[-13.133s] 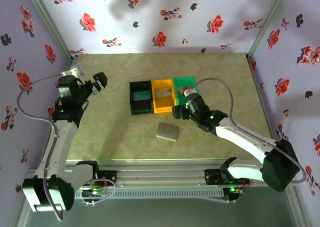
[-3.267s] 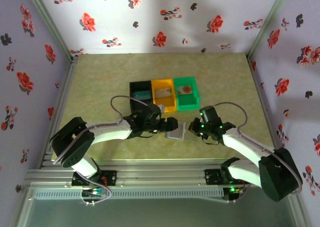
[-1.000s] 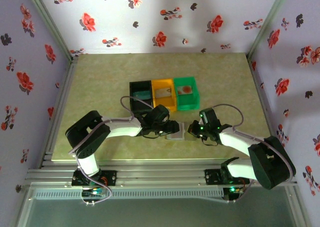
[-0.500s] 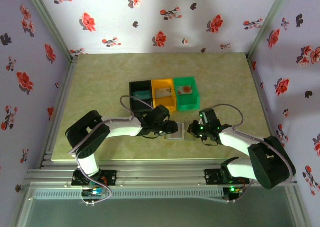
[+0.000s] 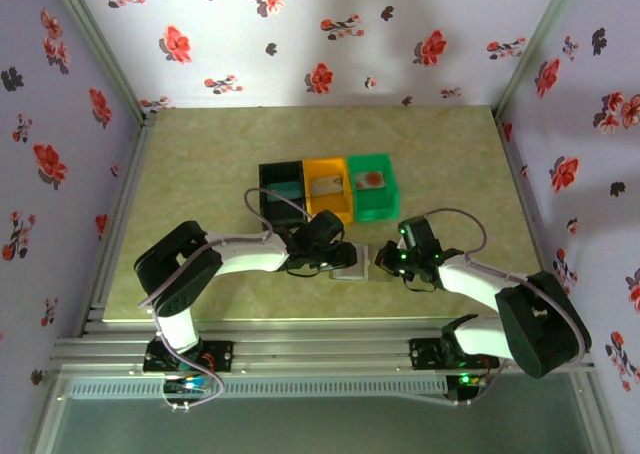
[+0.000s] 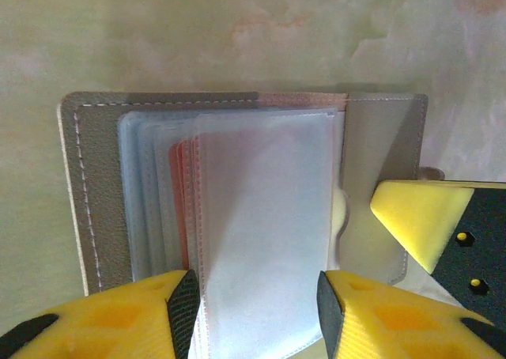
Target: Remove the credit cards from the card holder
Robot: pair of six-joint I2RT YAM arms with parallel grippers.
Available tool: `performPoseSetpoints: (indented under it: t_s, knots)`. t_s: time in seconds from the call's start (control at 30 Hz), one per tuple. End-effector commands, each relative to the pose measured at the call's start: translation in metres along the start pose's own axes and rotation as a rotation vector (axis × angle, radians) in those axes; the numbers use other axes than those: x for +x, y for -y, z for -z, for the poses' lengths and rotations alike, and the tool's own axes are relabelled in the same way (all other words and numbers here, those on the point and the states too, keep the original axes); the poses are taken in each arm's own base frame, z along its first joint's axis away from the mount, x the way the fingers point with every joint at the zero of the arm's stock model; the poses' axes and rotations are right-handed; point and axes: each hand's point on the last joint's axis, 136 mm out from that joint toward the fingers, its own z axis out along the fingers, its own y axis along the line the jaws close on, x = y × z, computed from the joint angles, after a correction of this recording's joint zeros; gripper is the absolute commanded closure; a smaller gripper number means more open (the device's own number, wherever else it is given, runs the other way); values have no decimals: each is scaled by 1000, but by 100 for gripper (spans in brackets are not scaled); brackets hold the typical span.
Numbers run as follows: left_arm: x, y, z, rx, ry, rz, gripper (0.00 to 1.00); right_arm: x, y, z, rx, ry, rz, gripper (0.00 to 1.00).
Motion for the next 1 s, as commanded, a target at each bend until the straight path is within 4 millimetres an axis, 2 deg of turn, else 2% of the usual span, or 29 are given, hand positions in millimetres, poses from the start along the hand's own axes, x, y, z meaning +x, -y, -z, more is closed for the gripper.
performPoseSetpoints:
  t_s: [0.0, 0.3, 0.5, 0.97]
  knots:
    - [6, -20, -7, -112, -14, -37, 51, 8, 9, -2, 23, -35, -4, 100]
    - [7, -22, -6, -153, -10, -67, 51, 8, 8, -1, 23, -33, -3, 100]
    - [6, -30, -1, -192, 13, -78, 51, 9, 10, -1, 27, -33, -5, 100]
    - [3, -26, 0, -177, 30, -90, 51, 10, 12, -2, 27, -38, -8, 100]
